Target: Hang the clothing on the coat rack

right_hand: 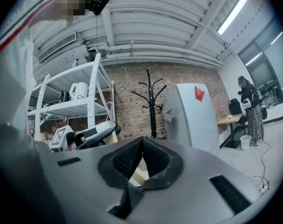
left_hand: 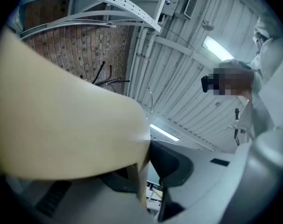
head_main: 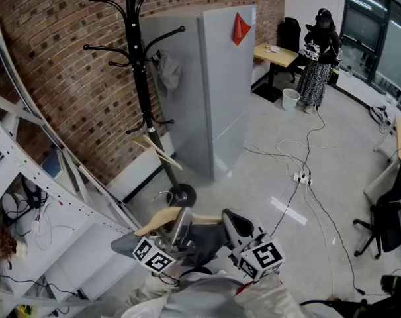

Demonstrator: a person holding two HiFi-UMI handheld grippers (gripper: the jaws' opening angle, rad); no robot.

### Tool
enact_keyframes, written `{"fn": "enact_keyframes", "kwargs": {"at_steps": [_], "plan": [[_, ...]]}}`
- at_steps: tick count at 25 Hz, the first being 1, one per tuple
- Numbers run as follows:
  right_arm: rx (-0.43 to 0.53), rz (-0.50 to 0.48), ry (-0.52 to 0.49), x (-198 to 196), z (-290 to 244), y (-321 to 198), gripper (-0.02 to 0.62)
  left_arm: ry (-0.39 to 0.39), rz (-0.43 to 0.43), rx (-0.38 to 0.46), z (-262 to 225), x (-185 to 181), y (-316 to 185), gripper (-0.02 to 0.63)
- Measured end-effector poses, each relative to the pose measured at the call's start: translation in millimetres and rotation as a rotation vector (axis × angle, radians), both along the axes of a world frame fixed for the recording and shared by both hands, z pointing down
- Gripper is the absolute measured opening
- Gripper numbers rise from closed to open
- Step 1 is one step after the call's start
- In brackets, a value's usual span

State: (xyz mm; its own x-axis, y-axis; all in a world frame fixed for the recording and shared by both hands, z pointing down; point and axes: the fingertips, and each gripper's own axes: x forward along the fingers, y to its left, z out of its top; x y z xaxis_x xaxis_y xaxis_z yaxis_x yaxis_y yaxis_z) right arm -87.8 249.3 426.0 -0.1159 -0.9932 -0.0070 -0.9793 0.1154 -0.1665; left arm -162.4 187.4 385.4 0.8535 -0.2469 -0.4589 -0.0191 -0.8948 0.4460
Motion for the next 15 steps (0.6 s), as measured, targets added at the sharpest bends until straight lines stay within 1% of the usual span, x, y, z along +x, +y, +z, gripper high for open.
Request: {"fn": "enact_keyframes", "kwargs": {"at_steps": [8, 15], "plan": [[-0.015, -0.005, -0.01, 28.4, 7.1, -21.4, 0.025, 0.003, 0.011, -0.002, -0.6, 29.3, -21.6, 0.084], [-0.028, 0.009, -0.002, 56.0, 10.7, -59.2, 0.025, 0.013, 0.022, -0.002, 1.5, 56.1, -62.7, 0.084]]}}
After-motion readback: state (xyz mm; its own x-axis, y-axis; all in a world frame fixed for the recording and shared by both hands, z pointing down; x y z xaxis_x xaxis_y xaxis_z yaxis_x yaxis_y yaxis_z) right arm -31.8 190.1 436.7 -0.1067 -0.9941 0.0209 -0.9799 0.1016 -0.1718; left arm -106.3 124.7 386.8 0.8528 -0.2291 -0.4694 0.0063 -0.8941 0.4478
